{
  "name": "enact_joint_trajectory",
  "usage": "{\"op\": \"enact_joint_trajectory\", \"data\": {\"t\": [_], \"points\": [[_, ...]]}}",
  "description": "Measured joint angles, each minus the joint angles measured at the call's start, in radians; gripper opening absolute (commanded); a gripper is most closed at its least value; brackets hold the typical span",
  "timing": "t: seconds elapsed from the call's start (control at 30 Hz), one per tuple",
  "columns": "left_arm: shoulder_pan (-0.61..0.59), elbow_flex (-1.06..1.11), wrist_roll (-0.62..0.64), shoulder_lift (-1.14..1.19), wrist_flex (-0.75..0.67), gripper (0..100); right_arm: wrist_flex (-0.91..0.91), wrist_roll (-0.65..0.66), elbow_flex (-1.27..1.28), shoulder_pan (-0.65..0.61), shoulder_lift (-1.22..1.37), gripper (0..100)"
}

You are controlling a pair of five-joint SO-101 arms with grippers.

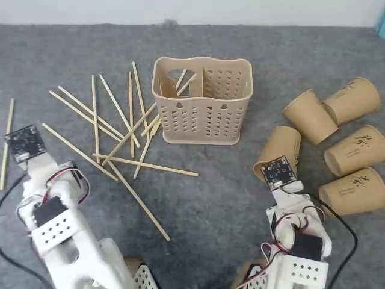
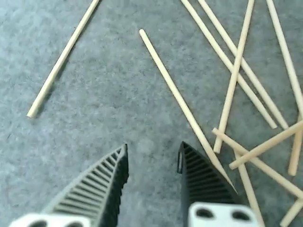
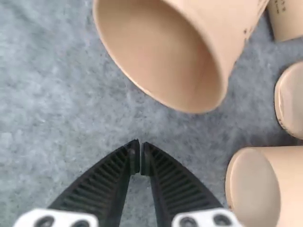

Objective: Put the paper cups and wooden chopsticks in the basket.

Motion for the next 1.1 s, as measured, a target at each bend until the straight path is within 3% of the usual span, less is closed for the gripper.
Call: {"op": "enact_joint_trajectory", "data": {"t": [0.37,0.57,0.73,0.93,1.1], "points": [[0.055,0.028,0.0,-0.002,-0.026,17,-0.226,-0.155,-0.035,-0.005,0.0,18.2],[0.068,0.028,0.005,0.017,-0.026,17,-0.253,-0.219,-0.141,-0.061,0.0,19.8],[0.095,-0.064,-0.003,0.222,-0.026,17,-0.284,-0.227,-0.146,-0.133,0.0,19.8],[0.092,-0.288,-0.035,0.595,0.0,17,-0.313,-0.227,-0.146,-0.133,0.0,19.8],[0.092,-0.387,-0.061,0.723,0.057,17,-0.279,-0.227,-0.209,-0.135,0.094,19.8]]}}
